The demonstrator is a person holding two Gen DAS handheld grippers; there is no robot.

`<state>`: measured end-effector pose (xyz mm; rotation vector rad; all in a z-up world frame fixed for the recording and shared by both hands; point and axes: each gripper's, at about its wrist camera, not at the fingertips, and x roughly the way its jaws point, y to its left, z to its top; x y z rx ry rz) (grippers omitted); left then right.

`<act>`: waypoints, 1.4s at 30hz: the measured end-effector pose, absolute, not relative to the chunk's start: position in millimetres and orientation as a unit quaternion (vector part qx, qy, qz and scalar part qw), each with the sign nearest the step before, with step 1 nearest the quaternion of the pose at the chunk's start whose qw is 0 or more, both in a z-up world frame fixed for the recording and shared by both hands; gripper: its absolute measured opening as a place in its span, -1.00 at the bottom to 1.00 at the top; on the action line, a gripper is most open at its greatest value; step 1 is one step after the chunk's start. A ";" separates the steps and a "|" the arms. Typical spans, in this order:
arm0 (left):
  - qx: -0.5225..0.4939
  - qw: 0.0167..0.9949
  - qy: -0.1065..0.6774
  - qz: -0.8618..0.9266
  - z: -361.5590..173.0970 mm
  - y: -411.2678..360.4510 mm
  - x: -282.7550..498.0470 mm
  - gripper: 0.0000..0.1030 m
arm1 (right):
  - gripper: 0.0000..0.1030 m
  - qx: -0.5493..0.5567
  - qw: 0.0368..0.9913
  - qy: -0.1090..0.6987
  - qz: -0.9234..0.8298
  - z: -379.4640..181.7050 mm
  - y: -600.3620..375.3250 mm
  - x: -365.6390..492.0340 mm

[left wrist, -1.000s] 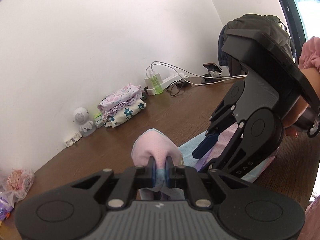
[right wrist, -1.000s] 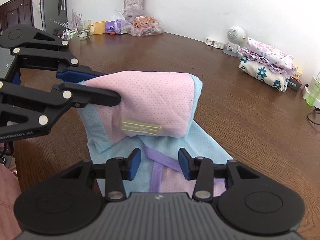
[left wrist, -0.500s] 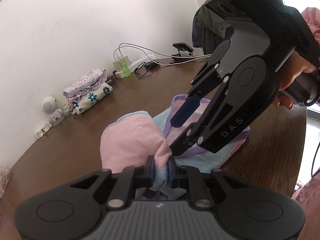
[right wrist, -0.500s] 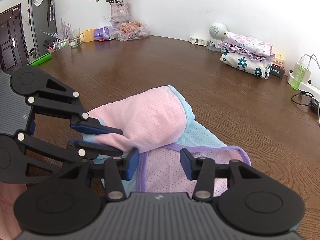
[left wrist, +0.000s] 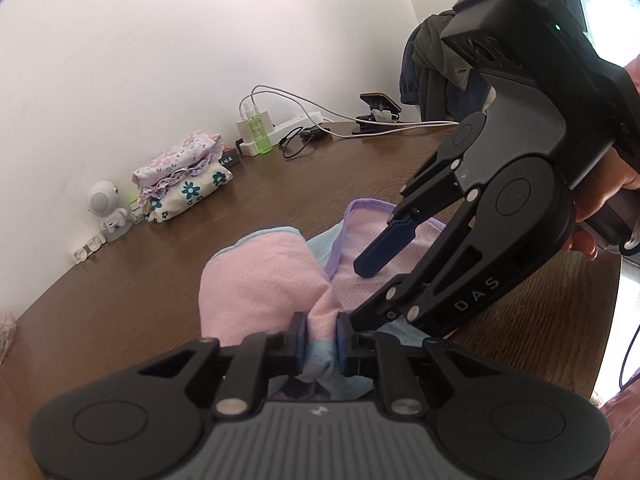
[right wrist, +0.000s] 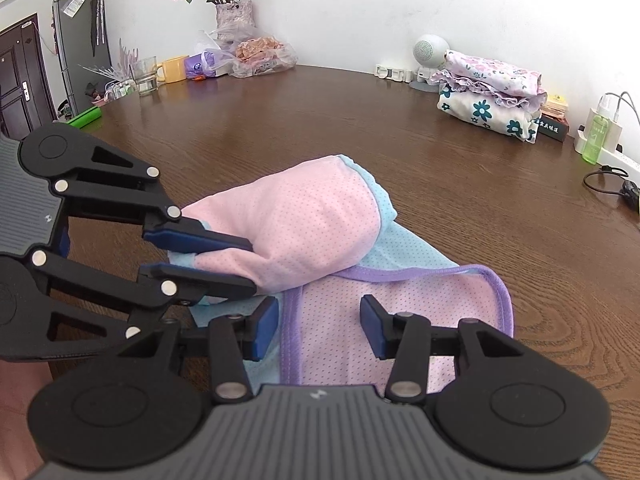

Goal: Fold clothes

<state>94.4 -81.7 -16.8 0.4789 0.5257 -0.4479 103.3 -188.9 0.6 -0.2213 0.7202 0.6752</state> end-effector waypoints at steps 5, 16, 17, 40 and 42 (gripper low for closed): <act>0.229 0.916 0.247 -0.218 -13.5 -83.9 98.7 -0.77 | -0.20 -0.101 0.875 0.347 0.322 1.2 -190.5 101.3; 0.203 0.916 0.263 -0.226 -18.2 -81.1 109.4 -0.81 | -0.19 -0.090 0.881 0.337 0.321 12.4 -203.8 102.1; 0.202 0.916 0.263 -0.228 -18.6 -80.9 109.4 -0.69 | -0.19 -0.087 0.882 0.334 0.319 14.4 -205.3 102.4; 0.123 0.922 0.304 -0.205 -13.3 -31.2 118.8 -0.50 | -0.11 -0.128 0.870 0.307 0.364 30.3 -156.2 150.4; 0.121 0.921 0.307 -0.207 -16.4 -29.9 120.4 -0.50 | -0.02 -0.128 0.864 0.319 0.368 21.6 -160.1 155.6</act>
